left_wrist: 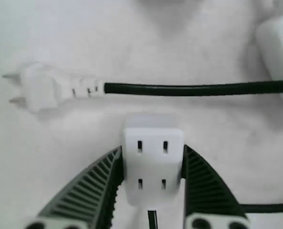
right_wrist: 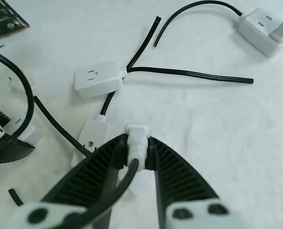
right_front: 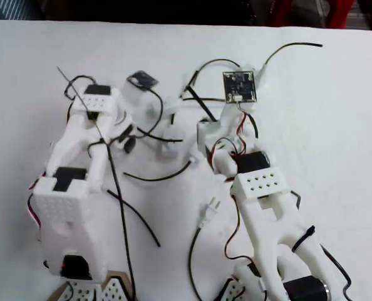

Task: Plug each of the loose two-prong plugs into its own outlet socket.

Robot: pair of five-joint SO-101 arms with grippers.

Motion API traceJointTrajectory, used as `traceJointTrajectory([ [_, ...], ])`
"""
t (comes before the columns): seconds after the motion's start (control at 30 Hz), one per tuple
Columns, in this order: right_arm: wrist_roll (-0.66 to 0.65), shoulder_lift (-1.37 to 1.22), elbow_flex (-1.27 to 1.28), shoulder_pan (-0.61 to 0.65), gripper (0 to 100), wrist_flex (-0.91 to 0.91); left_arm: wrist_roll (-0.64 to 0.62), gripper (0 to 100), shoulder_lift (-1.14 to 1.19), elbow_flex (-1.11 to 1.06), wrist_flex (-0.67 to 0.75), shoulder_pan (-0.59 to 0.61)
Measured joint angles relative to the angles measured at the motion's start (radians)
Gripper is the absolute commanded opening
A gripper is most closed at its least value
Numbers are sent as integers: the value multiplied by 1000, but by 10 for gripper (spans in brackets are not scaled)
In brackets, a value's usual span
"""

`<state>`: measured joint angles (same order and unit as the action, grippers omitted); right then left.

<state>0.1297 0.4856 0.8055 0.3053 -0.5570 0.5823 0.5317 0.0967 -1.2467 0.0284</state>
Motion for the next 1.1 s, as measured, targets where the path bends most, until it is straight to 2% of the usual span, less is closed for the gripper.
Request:
traceJointTrajectory([
  [0.2,0,0,0,0,17,0,66,121,0,8,-66,-78],
  [0.33,0,0,0,0,17,0,69,222,0,8,-86,-121],
  [0.43,0,0,0,0,17,0,15,277,0,18,-89,-124],
  [0.6,0,0,0,0,17,0,-44,272,0,80,-133,-115],
  [0.93,0,0,0,0,17,0,-54,271,0,282,-321,-37],
  [1.1,0,0,8,6,17,0,-69,216,0,387,-397,29],
])
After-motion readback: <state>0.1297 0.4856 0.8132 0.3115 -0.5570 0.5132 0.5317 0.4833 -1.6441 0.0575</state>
